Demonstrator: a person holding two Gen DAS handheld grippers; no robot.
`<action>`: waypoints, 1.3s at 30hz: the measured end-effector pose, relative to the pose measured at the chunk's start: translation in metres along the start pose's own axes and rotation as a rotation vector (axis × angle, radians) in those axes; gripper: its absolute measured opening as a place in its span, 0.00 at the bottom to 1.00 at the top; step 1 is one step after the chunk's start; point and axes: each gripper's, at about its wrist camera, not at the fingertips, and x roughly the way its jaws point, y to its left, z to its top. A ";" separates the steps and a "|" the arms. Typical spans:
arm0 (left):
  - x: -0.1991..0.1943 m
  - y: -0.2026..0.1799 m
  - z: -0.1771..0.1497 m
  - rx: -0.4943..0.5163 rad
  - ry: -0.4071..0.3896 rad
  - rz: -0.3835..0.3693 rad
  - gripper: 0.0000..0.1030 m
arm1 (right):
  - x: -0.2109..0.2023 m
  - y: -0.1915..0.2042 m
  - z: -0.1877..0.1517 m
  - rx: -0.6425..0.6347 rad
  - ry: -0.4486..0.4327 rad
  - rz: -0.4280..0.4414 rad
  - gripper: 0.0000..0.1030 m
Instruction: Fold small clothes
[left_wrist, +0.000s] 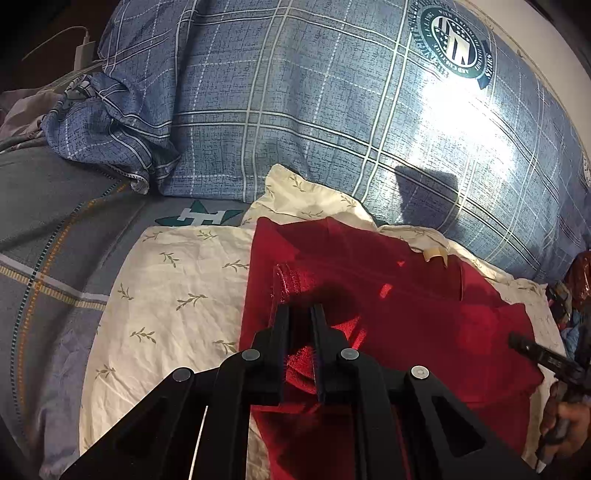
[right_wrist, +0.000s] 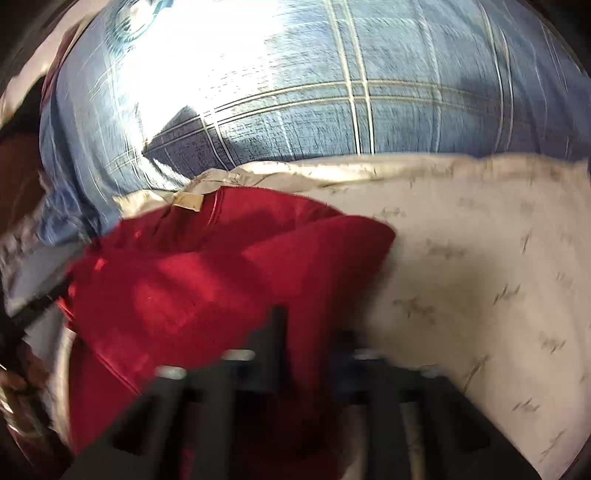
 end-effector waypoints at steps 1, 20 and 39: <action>-0.001 -0.001 0.000 0.007 -0.001 -0.002 0.10 | -0.009 0.005 0.001 -0.034 -0.042 -0.026 0.12; 0.018 -0.022 -0.021 0.120 0.021 0.109 0.28 | -0.039 0.027 -0.070 -0.186 0.005 -0.139 0.22; 0.020 -0.014 -0.016 0.104 -0.003 0.178 0.49 | 0.016 0.033 -0.004 -0.092 -0.059 -0.159 0.43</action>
